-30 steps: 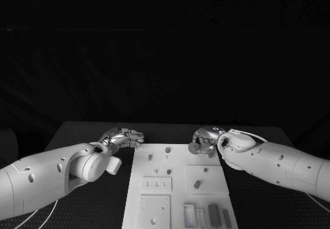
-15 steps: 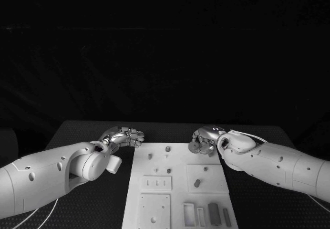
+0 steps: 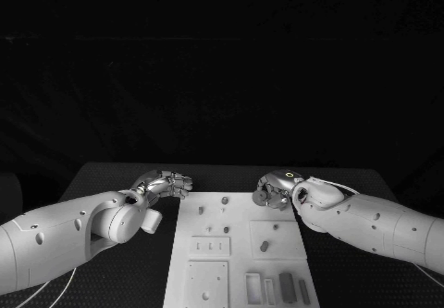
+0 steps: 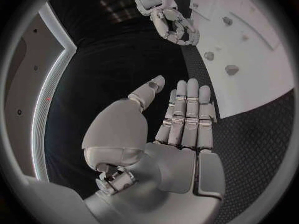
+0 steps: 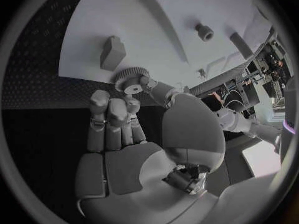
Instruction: Assemble the parts on the task board
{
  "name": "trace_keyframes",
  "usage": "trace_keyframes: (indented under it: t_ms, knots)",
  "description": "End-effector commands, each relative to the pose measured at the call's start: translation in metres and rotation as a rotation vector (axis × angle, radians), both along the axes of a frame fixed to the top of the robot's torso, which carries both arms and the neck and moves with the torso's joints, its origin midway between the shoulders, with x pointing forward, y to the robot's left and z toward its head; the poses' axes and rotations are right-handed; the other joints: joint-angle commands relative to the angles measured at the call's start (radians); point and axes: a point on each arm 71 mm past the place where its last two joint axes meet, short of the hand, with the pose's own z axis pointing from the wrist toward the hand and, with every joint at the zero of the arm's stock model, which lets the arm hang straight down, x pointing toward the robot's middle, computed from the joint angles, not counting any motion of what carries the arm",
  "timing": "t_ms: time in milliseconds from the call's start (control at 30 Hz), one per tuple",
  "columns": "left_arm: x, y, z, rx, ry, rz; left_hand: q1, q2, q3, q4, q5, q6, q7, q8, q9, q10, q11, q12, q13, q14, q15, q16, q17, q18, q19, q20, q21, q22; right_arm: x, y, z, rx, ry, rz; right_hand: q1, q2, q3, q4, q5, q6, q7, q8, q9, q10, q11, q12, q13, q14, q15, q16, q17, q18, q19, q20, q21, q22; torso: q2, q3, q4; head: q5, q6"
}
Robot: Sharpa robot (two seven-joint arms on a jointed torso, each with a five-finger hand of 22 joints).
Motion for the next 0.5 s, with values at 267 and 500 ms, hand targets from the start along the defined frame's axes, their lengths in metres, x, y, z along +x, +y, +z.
trace_keyframes:
  t_ms: [267, 500]
  knots:
    - [-0.001, -0.002, 0.001, -0.004, -0.006, -0.015, -0.011, 0.001, 0.002, 0.005, 0.002, -0.001, 0.007, -0.004, 0.002, -0.001, 0.003, -0.004, 0.001, 0.008, 0.001, -0.007, 0.001, 0.012, -0.002, -0.004, 0.004, 0.017, -0.008, 0.003, -0.012, -0.071, -0.038, 0.008, -0.013, 0.002, 0.014, 0.006, 0.004, 0.102, 0.026, 0.005, -0.002, 0.006, -0.006, 0.003, -0.006, 0.005, -0.006, -0.004, 0.002, 0.038, 0.000, 0.001, 0.007, 0.009, 0.000, -0.0016, 0.0011, 0.000, 0.005]
    - [-0.001, -0.002, 0.001, -0.004, -0.007, -0.015, -0.013, 0.002, 0.002, 0.007, 0.002, -0.001, 0.007, -0.005, 0.003, -0.001, 0.003, -0.005, 0.002, 0.009, 0.002, -0.007, 0.002, 0.012, -0.002, -0.004, 0.004, 0.016, -0.010, 0.006, -0.004, -0.065, -0.087, 0.004, -0.015, -0.019, 0.044, 0.028, -0.013, 0.115, 0.022, 0.006, -0.005, 0.014, -0.009, 0.004, -0.016, 0.010, -0.009, -0.007, 0.003, 0.038, 0.010, -0.001, 0.009, 0.006, 0.001, -0.0020, 0.0015, -0.001, 0.009]
